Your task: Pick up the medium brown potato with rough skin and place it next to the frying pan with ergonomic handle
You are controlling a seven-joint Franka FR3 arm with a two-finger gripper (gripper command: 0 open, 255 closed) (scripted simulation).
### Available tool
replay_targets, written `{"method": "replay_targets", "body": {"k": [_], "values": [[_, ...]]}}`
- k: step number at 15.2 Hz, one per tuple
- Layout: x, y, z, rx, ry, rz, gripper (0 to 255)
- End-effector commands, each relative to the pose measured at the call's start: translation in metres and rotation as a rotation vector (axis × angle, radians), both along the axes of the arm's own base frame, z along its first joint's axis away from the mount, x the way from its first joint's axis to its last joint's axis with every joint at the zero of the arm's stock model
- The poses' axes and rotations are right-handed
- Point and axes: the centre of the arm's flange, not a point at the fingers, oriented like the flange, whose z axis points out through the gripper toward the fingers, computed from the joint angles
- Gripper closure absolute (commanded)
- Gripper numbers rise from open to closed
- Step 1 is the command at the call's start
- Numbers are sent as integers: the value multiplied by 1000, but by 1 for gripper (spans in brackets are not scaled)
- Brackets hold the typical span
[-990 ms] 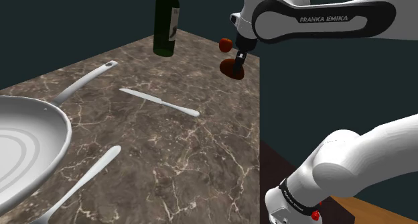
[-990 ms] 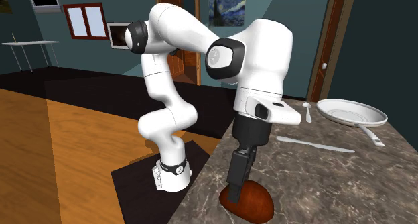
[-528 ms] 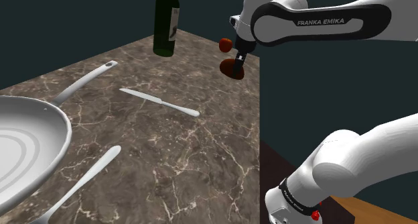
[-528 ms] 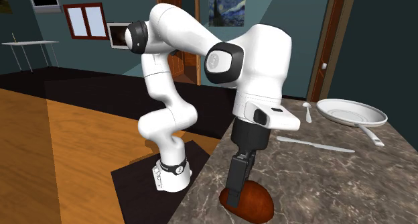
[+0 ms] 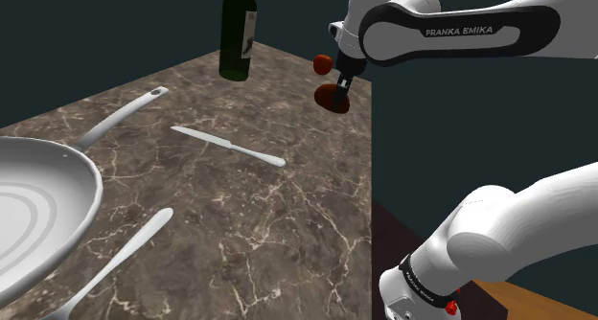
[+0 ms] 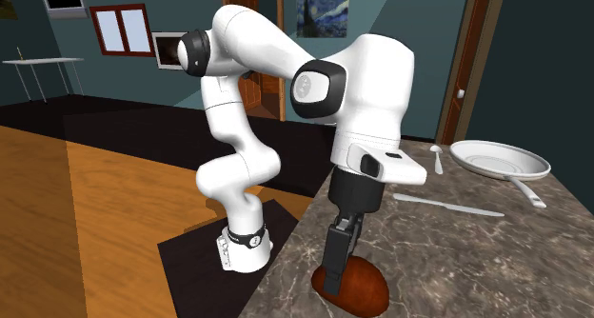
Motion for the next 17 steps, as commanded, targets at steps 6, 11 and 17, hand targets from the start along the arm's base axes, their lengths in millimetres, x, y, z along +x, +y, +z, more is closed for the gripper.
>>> {"method": "replay_targets", "body": {"k": [6,11,17], "values": [[0,0,10,0,1,0,255],[0,0,36,0,1,0,255],[0,0,68,0,1,0,255]]}}
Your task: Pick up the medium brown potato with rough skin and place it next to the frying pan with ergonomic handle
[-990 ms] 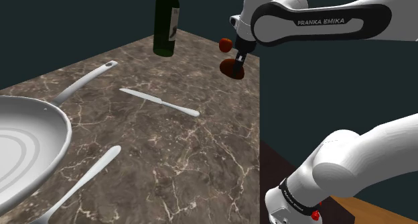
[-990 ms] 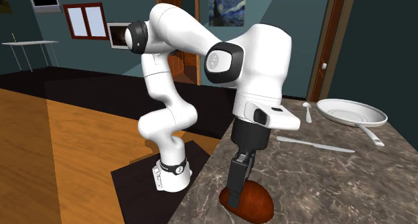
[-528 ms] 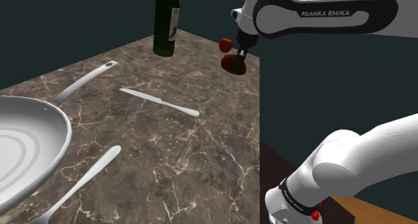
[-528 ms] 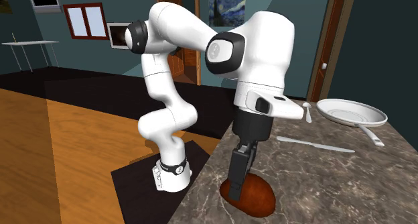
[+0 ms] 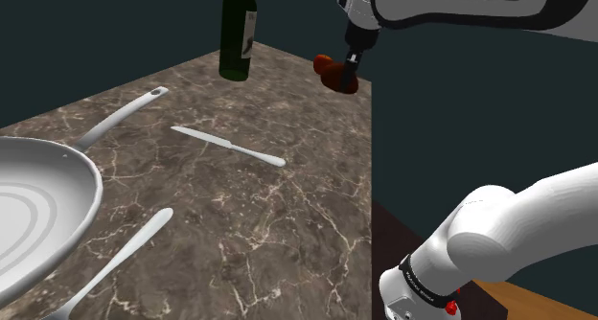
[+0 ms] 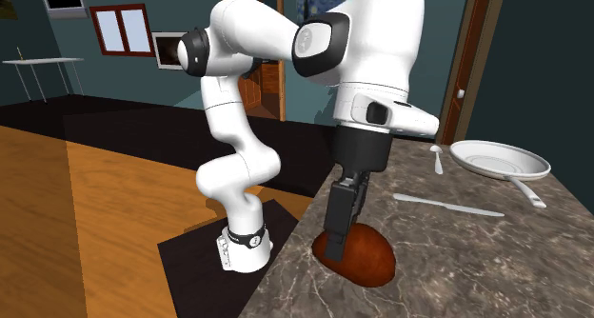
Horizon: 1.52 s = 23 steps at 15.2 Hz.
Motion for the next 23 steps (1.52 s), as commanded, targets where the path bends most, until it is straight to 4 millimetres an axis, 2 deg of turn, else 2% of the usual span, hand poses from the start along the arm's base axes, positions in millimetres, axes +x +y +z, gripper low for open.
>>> {"method": "replay_targets", "body": {"k": [1,16,23], "values": [[-1,0,10,0,0,0,255],[-1,0,85,0,0,0,255],[-35,86,86,0,0,0,255]]}}
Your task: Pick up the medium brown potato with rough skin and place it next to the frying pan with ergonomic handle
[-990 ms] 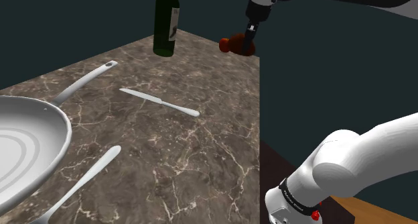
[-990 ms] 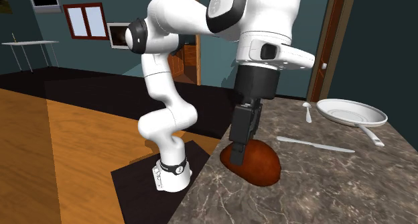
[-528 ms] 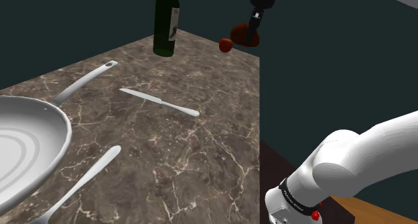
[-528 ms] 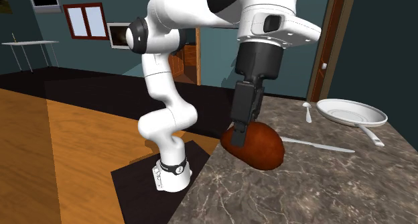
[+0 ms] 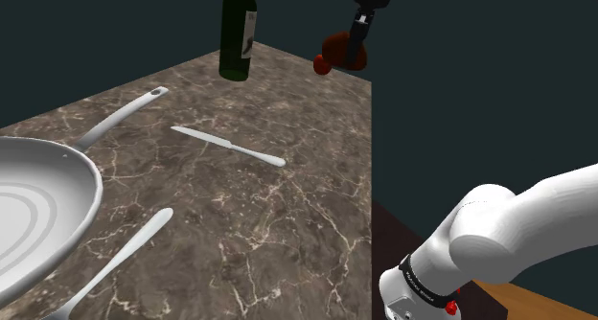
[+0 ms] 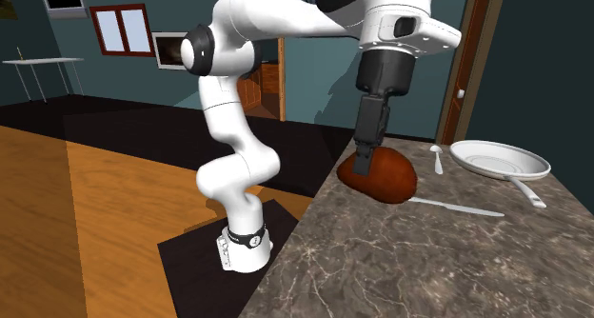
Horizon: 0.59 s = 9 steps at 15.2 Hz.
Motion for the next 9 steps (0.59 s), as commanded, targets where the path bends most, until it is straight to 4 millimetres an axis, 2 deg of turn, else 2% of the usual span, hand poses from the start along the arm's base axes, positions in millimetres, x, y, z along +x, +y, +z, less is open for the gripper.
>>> {"method": "replay_targets", "body": {"k": [1,9], "values": [[-10,26,0,0,0,-1,255],[-49,124,1,0,0,-1,255]]}}
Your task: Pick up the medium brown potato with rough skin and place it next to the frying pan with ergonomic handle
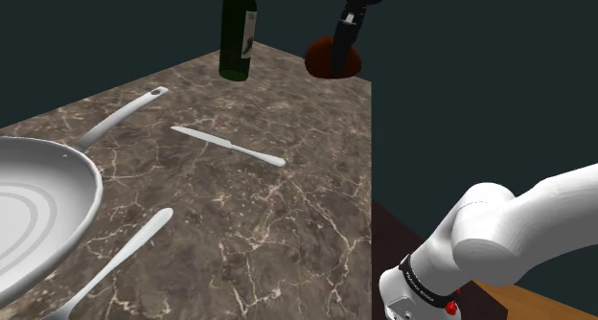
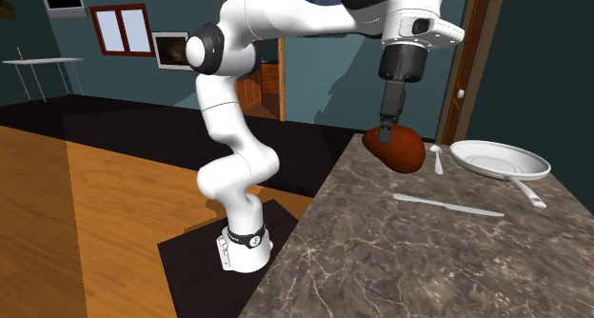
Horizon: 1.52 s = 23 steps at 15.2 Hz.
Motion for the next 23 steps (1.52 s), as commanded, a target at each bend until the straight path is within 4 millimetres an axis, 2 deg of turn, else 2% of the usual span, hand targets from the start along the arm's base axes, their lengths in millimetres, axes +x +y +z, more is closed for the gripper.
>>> {"method": "replay_targets", "body": {"k": [1,14,23], "values": [[-9,27,-4,0,0,-1,255],[-73,186,-3,0,0,-1,255],[-73,186,-50,0,0,-1,255]]}}
